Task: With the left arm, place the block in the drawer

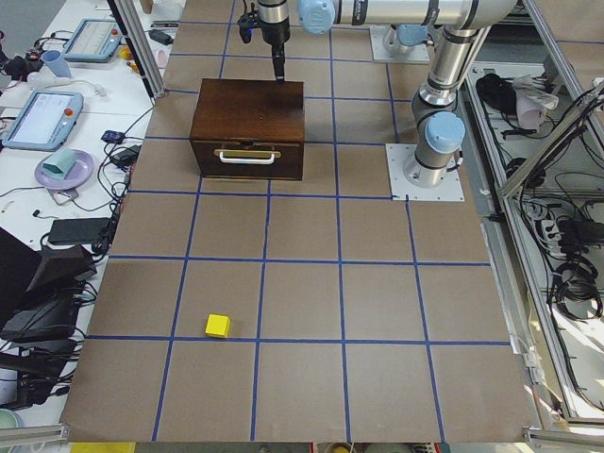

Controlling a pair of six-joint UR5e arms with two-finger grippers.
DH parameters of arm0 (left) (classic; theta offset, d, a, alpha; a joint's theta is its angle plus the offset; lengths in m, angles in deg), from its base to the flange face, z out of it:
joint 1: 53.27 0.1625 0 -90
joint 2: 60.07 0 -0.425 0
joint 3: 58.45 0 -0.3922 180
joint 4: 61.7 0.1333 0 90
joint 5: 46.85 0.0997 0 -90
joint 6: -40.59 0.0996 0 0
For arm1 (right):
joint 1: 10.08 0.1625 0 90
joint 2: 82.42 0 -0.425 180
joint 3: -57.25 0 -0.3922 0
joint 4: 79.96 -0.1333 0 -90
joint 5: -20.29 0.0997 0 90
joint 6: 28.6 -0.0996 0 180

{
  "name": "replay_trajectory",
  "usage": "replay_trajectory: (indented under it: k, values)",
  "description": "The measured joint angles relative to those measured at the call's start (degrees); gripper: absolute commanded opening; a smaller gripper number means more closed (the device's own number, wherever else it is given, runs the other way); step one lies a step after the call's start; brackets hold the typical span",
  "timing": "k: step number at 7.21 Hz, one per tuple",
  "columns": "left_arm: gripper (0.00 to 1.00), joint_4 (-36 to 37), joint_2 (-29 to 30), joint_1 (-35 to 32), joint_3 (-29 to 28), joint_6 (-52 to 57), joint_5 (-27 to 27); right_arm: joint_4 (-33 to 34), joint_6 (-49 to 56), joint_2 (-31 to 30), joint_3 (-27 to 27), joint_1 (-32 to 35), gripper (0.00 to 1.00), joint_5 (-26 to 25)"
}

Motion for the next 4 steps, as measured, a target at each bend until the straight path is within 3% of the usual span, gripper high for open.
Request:
replay_trajectory:
  k: [4]
  values:
    - [1.00, 0.0, -0.5, -0.1, 0.1, -0.1, -0.6, 0.0, 0.0, 0.0, 0.0, 0.0, 1.00, 0.0]
